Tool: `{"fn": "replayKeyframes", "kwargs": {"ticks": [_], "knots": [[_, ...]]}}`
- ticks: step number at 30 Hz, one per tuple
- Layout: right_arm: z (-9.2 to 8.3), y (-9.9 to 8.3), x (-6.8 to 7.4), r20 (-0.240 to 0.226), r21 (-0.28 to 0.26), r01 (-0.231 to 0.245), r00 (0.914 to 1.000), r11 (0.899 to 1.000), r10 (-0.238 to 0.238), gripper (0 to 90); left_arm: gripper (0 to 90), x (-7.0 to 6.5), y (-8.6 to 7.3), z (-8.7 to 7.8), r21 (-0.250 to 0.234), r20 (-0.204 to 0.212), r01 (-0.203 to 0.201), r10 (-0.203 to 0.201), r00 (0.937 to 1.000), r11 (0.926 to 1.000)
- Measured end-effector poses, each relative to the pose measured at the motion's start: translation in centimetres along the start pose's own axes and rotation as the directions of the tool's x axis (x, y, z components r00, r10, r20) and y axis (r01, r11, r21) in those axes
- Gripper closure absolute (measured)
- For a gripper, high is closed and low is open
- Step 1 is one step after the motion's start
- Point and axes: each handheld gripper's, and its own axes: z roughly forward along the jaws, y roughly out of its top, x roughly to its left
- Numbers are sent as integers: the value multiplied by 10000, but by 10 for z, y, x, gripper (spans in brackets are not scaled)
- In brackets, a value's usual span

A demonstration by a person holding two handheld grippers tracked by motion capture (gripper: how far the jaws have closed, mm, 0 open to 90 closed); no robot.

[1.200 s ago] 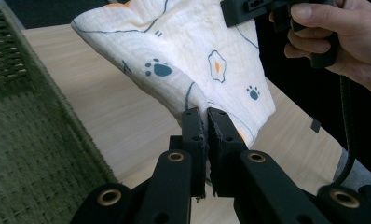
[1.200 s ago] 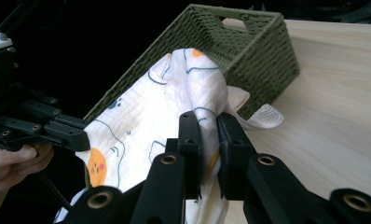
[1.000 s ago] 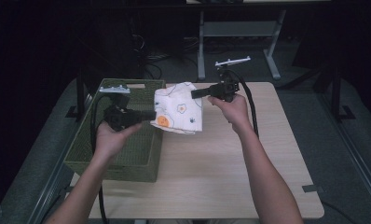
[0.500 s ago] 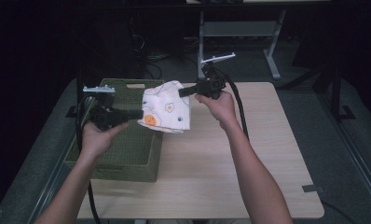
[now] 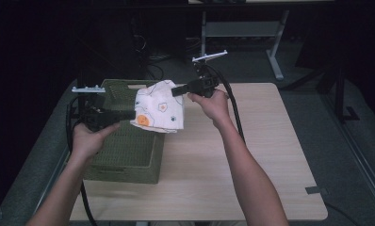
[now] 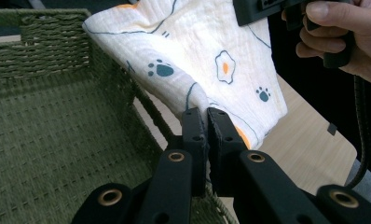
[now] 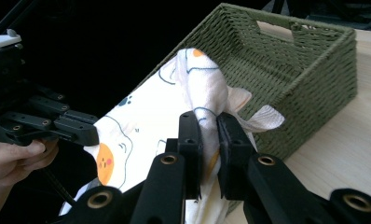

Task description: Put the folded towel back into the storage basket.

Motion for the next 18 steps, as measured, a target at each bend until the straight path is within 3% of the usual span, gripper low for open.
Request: {"fn": "replayKeyframes", "kwargs": {"ticks": [18], "knots": [[26, 8, 8, -90, 147, -9, 10000, 9999, 11, 810, 868, 19, -6, -17, -43, -212, 220, -221, 9995, 9997]]}}
